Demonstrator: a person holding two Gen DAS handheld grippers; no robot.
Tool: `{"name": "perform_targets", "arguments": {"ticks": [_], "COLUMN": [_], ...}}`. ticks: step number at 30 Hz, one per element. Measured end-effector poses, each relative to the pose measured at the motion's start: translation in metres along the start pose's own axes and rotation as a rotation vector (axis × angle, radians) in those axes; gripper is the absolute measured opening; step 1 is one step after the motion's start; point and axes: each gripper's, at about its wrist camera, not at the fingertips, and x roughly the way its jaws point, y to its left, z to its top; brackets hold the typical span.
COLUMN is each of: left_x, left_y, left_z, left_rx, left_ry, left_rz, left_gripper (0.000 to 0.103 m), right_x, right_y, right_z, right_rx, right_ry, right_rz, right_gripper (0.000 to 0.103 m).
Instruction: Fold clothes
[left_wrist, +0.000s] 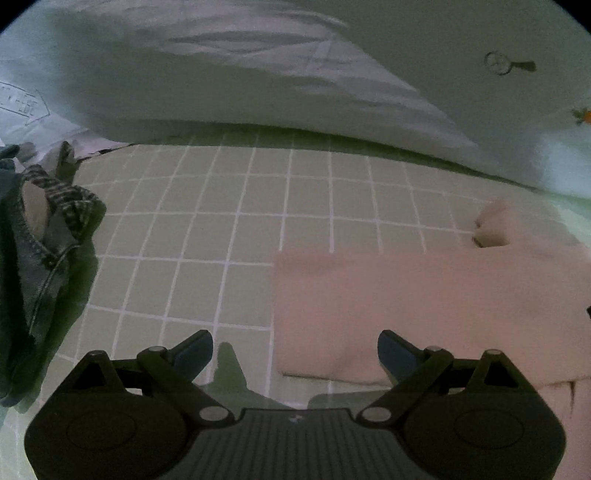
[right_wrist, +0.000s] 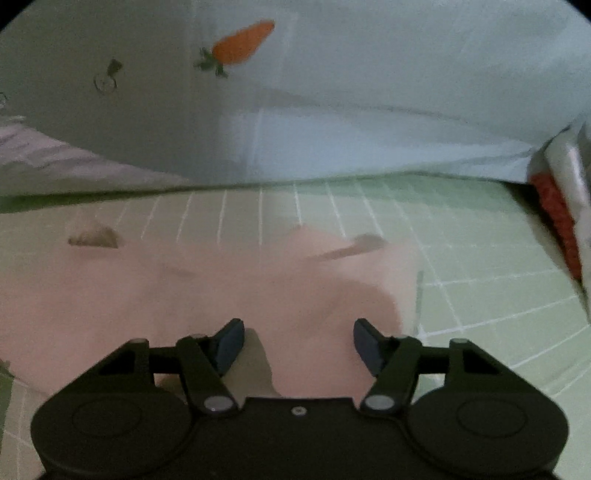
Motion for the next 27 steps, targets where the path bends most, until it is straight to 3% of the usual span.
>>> {"name": "perform_targets", "arguments": {"ticks": [4,6,11,17,20,21,22,23,27], "left_x": [0.005,0.008,0.008,0.004,0.000,-0.001,-0.002,-0.003,-0.011], "left_y": [-0.002,-0.004,-0.007,-0.007,-0.005,-0.004,-0.004,-0.002,0.000], "left_z": [-0.002,-0.002,-0.004,-0.006,-0.006,-0.006,-0.005,-0.005,-0.003], "left_rx": [-0.002,-0.001,-0.016,-0.020,-0.035,-0.041,-0.047,-0.057,-0.074], "left_ry": [0.003,0.009,0.008,-0.009,-0.029,-0.036,-0.042,-0.045,-0.075], "left_rz": [-0.001,0.002,-0.007,-0.014,-0.029,-0.034,-0.040,-0.056,-0.106], "left_gripper": [0.095,0.095,0.093,0.083,0.061,0.045,0.020,0.011,0.008], "right_x": [0.003,0.003,0.001,-0.001,-0.003,-0.005,-0.006,-0.008,-0.020], "right_y": [-0.001,-0.002,0.000,0.000,-0.001,-0.002,-0.002,-0.002,-0.004], "right_z": [-0.001,-0.001,0.000,0.000,0.001,0.002,0.002,0.003,0.008], "right_rx": [0.010,0.018,0.019,0.033,0.050,0.052,0.055,0.057,0.074], "right_ry": [0.004,0.001,0.000,-0.001,-0.008,-0.014,-0.020,-0.026,-0.065], "right_rz": [0.030,0.050,0.068,0.081,0.082,0.081,0.081,0.080,0.070], "right_gripper": [0.056,0.030,0.005,0.001,0.001,0.001,0.001,0.001,0.001]}}
